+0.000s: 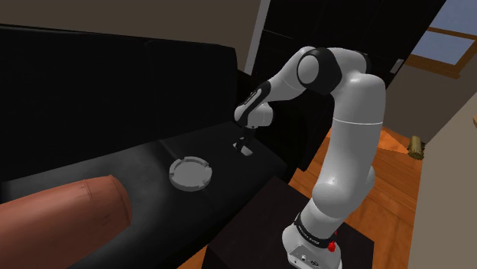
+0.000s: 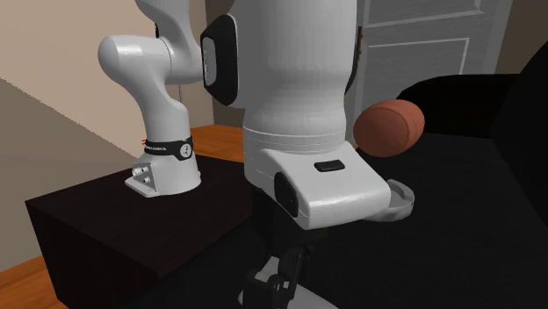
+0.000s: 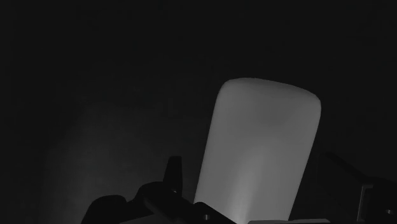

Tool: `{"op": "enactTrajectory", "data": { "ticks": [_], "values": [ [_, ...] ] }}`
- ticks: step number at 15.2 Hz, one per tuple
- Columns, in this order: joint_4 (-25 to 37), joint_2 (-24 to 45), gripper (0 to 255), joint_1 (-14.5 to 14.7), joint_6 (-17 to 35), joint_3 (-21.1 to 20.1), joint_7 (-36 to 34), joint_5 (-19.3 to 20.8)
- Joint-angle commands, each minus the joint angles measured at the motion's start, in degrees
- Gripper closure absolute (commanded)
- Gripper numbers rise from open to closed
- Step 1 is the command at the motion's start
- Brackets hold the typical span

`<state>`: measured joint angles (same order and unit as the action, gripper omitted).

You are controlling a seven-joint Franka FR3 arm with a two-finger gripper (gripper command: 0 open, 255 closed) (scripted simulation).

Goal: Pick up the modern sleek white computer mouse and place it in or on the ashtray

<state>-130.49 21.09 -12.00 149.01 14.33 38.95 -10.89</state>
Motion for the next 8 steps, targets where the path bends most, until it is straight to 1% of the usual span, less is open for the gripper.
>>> {"op": "enactTrajectory", "data": {
  "ticks": [1, 4, 5, 8],
  "values": [
    [0.03, 0.1, 0, -0.03, 0.08, -0.03, 0.04, -0.05],
    [0.02, 0.08, 0, -0.03, 0.07, -0.03, 0.04, -0.04],
    [0.02, 0.08, 255, -0.03, 0.07, -0.03, 0.04, -0.04],
    [0.01, 0.07, 255, -0.03, 0.07, -0.02, 0.04, -0.04]
  ]
}}
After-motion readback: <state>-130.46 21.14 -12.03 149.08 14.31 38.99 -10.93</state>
